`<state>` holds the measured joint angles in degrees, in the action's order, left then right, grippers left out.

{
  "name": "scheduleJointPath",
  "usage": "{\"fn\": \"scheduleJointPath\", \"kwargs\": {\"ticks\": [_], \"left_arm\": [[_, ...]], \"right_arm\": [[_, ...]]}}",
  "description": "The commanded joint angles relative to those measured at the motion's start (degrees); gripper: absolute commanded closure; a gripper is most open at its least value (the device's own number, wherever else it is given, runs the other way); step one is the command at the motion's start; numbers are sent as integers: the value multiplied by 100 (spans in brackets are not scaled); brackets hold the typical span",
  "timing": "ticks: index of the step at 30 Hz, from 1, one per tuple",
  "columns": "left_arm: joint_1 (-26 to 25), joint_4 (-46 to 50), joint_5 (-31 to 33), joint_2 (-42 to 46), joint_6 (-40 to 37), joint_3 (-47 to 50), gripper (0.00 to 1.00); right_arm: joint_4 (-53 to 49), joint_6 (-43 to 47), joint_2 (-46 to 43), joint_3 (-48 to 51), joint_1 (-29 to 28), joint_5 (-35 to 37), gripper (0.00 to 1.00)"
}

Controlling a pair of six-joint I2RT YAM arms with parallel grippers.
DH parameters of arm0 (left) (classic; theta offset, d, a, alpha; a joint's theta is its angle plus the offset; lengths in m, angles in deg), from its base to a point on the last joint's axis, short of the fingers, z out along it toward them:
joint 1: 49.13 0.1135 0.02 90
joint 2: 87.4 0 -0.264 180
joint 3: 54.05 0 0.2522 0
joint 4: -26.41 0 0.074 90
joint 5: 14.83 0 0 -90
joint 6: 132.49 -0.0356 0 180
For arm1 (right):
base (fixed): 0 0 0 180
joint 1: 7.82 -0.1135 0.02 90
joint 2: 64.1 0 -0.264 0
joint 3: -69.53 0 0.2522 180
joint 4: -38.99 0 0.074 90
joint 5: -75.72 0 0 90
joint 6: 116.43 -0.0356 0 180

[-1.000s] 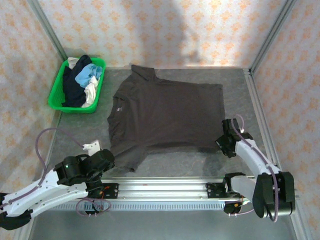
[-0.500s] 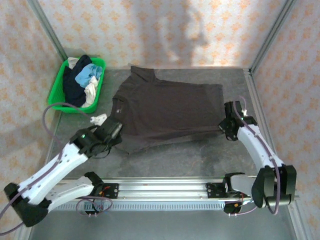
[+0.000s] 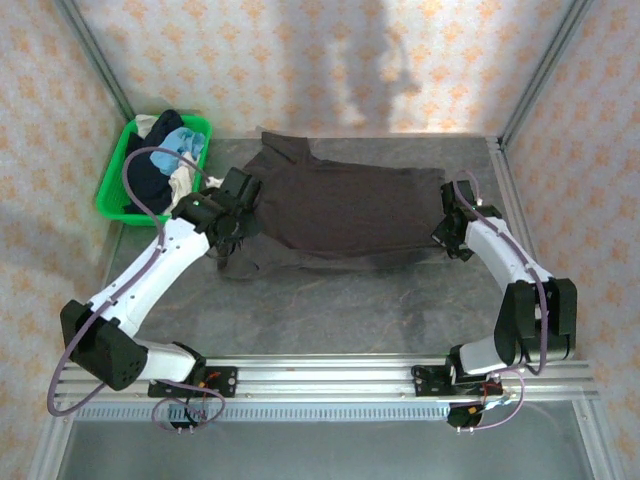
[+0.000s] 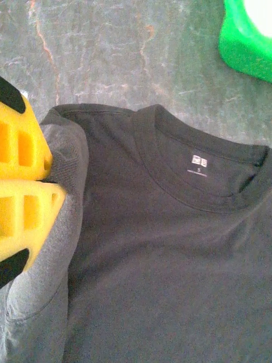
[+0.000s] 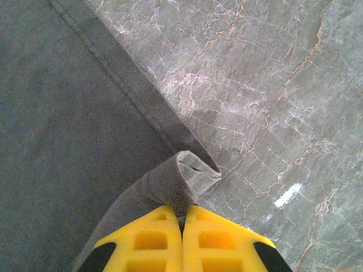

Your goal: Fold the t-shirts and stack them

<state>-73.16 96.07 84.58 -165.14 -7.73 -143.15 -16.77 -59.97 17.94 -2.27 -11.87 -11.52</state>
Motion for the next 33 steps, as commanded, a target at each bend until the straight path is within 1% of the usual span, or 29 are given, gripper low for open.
{"fn": "scheduleJointPath", "kwargs": {"ticks": [1,5,9,14,17,19,21,23,26,30,33], "left_arm": [[217,-27,172,-29,-382,-310,100],[411,48,304,-629,-656,-781,100],[536,-9,321,-1174,-796,-1126,100],[653,-66,385,-1737,-918,-1551,100],[693,105,408,-2063,-986,-1920,100],[699,266,386,-2127,-1011,-2083,100],[694,358,330,-1939,-1025,-2008,100],[690,390,266,-1568,-1000,-1747,100],[689,376,117,-769,-933,-1097,100],[663,388,-35,356,-875,-53,100],[664,474,-102,956,-778,589,100]], "right_arm": [[-241,255,12,-391,36,339,100],[-387,300,546,-848,35,479,100],[-478,323,1112,-1183,36,410,100],[-493,343,1540,-1475,36,366,97],[-581,352,1645,-1563,36,323,98],[-576,370,1518,-1464,36,222,99],[-544,370,1212,-1206,36,80,100],[-496,359,813,-861,36,-76,100],[-523,323,146,-288,21,-357,100],[-803,188,-767,398,-40,-475,100],[-1024,39,-1316,780,-148,-669,100]]}}
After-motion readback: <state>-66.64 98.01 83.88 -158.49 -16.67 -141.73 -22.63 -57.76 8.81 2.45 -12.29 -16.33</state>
